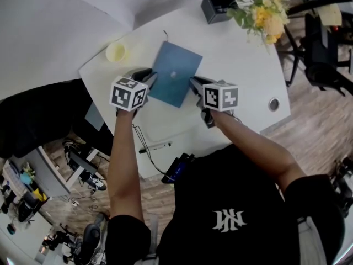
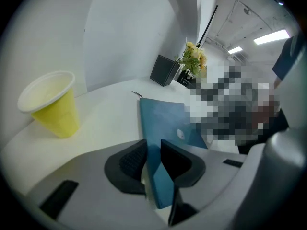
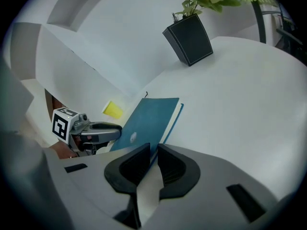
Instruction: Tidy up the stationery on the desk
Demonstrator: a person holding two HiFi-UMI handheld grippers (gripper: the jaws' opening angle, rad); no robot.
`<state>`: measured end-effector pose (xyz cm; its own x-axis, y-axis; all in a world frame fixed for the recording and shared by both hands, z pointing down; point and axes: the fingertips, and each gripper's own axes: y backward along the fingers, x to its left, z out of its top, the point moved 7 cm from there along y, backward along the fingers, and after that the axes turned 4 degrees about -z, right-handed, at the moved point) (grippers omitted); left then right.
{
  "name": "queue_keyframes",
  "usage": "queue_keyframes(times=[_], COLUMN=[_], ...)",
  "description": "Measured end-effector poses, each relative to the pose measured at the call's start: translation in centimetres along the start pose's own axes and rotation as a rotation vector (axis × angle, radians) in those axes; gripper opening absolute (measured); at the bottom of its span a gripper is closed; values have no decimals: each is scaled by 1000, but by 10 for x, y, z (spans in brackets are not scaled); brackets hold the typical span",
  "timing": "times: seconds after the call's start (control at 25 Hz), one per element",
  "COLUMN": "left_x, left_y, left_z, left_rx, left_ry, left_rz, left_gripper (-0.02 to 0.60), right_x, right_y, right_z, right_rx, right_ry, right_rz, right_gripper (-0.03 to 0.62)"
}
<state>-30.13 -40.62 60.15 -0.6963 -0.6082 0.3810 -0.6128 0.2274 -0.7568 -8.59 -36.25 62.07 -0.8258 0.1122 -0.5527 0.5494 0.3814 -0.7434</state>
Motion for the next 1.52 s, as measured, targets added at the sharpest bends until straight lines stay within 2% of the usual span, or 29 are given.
queue_keyframes(times=[0.24,0.4,0.64,0.92,1.28,1.52], left_x=[-31,-58,-98,-146,-186,-199], left_y=[1,2,1,-8,-20,-30], left_z=[-28,-48,-78,-100,-108,-107], left_rx=[-19,-16,8,33,60,47], left_ry=[46,56,60,56,84,106], left_rz=[-12,-22,-47,-65,5,39], left_gripper=[92,92,92,92,93,97], right_x=[-12,-19,-29,-48,-67,-72], right_y=[14,27,45,68,83,89], right_z=[-7,-17,-37,-54,-65,-59], right_rx=[40,77,154,203,248,251], right_ry=[44,159,385,510,648,696], right_rz=[-1,4,55,92,128,134], right_gripper=[67,67,69,69,69,69])
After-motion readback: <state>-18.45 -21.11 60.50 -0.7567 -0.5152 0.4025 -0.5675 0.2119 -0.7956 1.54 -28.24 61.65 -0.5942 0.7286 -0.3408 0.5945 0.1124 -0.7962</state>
